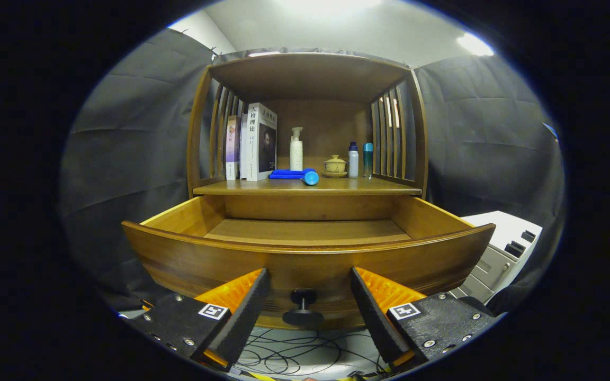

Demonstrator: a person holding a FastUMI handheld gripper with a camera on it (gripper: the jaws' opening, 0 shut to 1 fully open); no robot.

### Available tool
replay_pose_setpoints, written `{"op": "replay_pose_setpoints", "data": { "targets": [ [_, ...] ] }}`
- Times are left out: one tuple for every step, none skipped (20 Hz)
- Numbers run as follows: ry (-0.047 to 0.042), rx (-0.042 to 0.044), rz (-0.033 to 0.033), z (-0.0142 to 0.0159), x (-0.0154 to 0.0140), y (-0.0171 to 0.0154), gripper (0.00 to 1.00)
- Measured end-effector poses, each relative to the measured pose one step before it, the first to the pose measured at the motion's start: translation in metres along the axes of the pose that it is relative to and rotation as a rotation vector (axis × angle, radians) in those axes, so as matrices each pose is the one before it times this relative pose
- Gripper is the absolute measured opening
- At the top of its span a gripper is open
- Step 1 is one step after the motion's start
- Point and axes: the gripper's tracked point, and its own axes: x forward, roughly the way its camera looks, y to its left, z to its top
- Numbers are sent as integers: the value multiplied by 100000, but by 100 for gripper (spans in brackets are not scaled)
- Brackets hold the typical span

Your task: Pull open the drawer, take out the items inside it, and place them on the countertop above the cabinet.

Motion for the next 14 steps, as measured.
{"op": "replay_pose_setpoints", "data": {
  "targets": [
    [202,-398,113,-4,192,7,95],
    [57,-255,408,78,205,-119,95],
    [229,90,646,57,287,-97,95],
    [30,236,771,130,331,-151,95],
    [-154,-232,698,117,496,-194,96],
    [-401,-51,476,230,486,-181,96],
    [-294,411,403,57,725,-81,96],
    [-38,314,316,141,607,10,96],
    [392,448,-141,84,472,71,96],
    [-32,-258,-378,281,755,14,96],
    [-977,-70,-287,533,630,65,96],
    [-1853,962,-257,781,740,83,96],
    [1495,966,10,-607,1083,143,96],
    [-1041,1859,189,606,1377,57,96]
  ]
}}
